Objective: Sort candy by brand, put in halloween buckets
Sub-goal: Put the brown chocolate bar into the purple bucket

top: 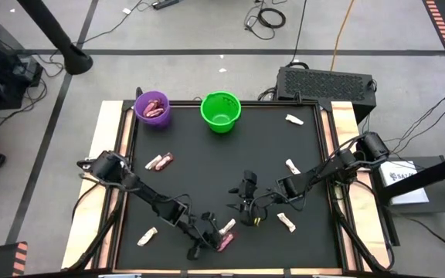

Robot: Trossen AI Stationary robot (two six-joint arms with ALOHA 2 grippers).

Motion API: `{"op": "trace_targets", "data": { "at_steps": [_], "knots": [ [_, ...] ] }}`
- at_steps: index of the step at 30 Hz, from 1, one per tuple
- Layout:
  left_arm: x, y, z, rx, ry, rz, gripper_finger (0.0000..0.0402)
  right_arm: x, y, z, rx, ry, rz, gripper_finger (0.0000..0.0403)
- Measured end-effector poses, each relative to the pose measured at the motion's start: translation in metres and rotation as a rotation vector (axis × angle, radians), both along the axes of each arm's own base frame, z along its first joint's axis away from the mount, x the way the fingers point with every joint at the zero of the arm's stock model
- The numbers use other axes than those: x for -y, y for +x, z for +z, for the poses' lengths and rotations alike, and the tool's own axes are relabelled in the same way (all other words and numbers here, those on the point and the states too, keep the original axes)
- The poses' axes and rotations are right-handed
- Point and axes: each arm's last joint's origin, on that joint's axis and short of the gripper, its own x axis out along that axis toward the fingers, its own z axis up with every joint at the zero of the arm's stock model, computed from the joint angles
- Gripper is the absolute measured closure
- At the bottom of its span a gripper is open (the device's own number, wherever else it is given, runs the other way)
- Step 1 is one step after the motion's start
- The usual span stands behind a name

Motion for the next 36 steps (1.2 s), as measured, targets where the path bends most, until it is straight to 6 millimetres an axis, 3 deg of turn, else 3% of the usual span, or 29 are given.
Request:
{"op": "trace_targets", "data": {
  "at_steps": [7, 12, 18, 24, 30, 36],
  "knots": [
    [-0.009, -0.014, 0.046, 0.014, 0.070, 0.006, 0.0399, 0.000, 0.000, 0.000, -0.001, 0.019, -0.010, 0.0174],
    [-0.036, -0.041, 0.090, -0.006, 0.304, 0.162, 0.0400, 0.000, 0.000, 0.000, 0.000, 0.020, -0.011, 0.0174],
    [-0.106, -0.083, 0.139, -0.098, 0.554, 0.432, 0.0401, 0.000, 0.000, 0.001, 0.006, 0.022, -0.010, 0.0174],
    [-0.189, -0.132, 0.173, -0.220, 0.769, 0.767, 0.0401, 0.000, 0.000, 0.001, 0.010, 0.020, -0.013, 0.0174],
    [-0.264, -0.173, 0.186, -0.418, 0.857, 1.010, 0.0401, 0.000, 0.001, 0.001, 0.014, 0.018, -0.011, 0.0174],
    [-0.322, -0.192, 0.179, -0.549, 0.818, 1.131, 0.0401, 0.000, 0.001, 0.001, 0.013, 0.015, -0.011, 0.0174]
  ]
}}
